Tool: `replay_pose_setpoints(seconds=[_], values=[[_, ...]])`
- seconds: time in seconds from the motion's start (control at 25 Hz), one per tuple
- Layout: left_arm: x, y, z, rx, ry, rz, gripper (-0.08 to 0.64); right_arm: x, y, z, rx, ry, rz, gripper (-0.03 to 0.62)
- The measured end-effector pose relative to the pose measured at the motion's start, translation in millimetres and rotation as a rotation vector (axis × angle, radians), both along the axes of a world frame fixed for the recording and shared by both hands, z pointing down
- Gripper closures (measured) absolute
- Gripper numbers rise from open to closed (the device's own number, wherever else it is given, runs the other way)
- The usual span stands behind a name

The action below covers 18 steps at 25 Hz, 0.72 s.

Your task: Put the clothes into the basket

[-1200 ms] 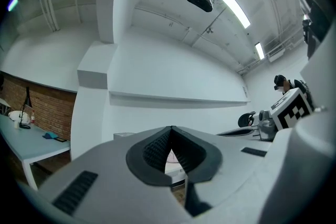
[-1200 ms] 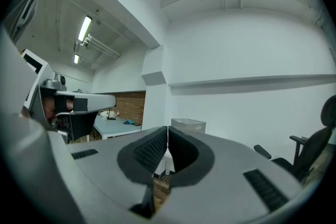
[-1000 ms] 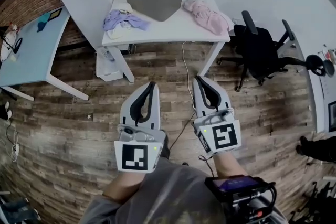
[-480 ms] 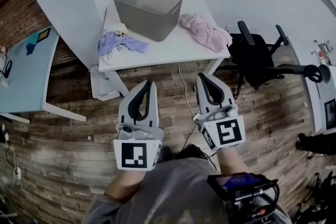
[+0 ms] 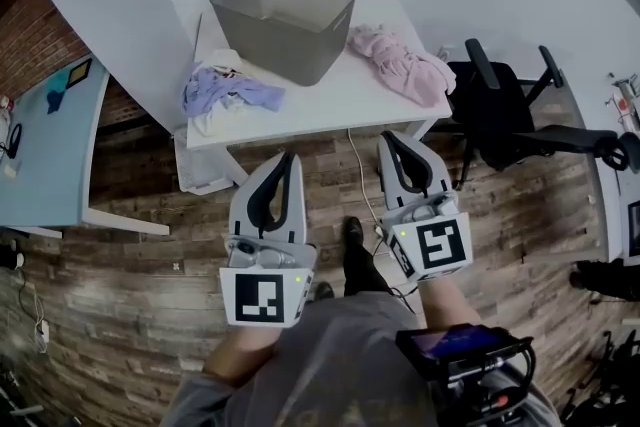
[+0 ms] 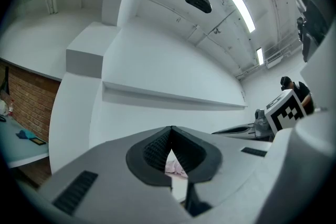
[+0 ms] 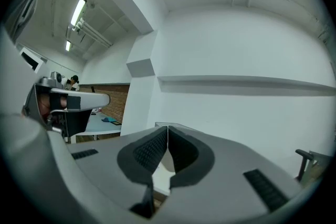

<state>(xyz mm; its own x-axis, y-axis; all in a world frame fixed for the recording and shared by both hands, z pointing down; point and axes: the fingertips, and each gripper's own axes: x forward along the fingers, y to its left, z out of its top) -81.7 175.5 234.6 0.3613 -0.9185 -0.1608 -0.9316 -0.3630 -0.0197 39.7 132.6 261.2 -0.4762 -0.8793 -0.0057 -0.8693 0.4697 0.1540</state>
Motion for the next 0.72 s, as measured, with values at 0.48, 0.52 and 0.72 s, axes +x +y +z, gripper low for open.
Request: replay_pose_setpoints(seconds=[0.48,0.52,0.72], values=[[75,-128,9,-0.014,-0.002,0.047,0.552,59,-120,15,0.003,0.03,-0.006,0.583],[85,-141,10,-0.019,-0.006,0.055,0.552,66,-132,16,0.011,0.03,-0.014,0.583],[135,-213,8,-0.014,-0.032,0.095,0.552,106,-198,17,0.014,0.015,-0.018,0.583]])
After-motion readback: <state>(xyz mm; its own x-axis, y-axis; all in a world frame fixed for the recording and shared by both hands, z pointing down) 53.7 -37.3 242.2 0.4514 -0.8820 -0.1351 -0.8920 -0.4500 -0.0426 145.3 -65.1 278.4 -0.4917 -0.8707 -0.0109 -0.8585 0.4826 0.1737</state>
